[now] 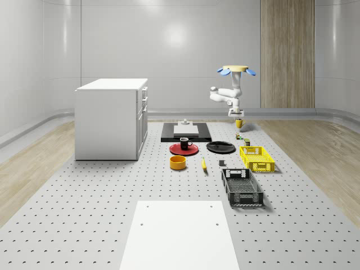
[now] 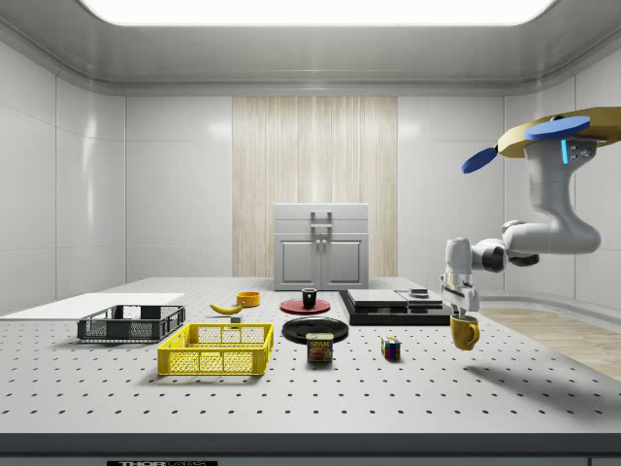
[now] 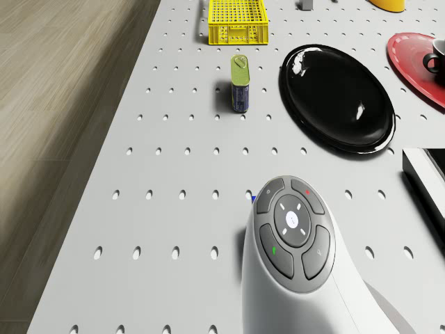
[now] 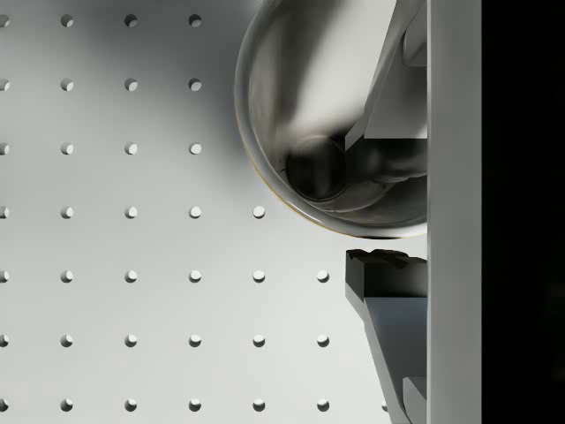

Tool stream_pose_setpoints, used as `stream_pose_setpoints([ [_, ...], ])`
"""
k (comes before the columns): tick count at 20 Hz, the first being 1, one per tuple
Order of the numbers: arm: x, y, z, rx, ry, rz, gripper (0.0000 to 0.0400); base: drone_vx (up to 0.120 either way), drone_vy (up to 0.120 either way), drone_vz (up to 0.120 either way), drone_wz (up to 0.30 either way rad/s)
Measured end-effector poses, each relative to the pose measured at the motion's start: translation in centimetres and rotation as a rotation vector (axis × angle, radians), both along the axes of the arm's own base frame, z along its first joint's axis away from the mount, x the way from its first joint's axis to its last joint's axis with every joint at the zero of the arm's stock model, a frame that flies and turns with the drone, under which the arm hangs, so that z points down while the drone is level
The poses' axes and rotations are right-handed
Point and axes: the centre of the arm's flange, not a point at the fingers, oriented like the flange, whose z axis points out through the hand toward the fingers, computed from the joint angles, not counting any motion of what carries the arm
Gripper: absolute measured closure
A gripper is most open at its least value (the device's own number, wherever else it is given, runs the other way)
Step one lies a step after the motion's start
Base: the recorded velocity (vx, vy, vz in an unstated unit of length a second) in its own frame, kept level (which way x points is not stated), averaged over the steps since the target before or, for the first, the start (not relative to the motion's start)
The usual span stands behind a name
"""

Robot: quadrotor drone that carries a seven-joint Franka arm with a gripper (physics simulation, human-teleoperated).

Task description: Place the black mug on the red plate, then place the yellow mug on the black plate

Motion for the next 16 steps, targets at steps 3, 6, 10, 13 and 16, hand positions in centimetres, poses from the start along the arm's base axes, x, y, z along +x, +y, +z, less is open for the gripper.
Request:
stream_pose_setpoints([
  [3, 0.00, 0.00, -0.37, 0.000, 0.000, 0.000, 0.0290, 0.120, -0.120, 0.120, 0.000],
  [6, 0.00, 0.00, -0.57, 0.000, 0.000, 0.000, 0.0290, 0.120, -0.120, 0.053, 0.000],
  [10, 0.00, 0.00, -0.69, 0.000, 0.000, 0.000, 0.0290, 0.120, -0.120, 0.000, 0.000],
  [13, 0.00, 0.00, -0.73, 0.000, 0.000, 0.000, 0.0290, 0.120, -0.120, 0.000, 0.000],
  [16, 0.00, 0.00, -0.75, 0.000, 0.000, 0.000, 0.0290, 0.120, -0.120, 0.000, 0.000],
])
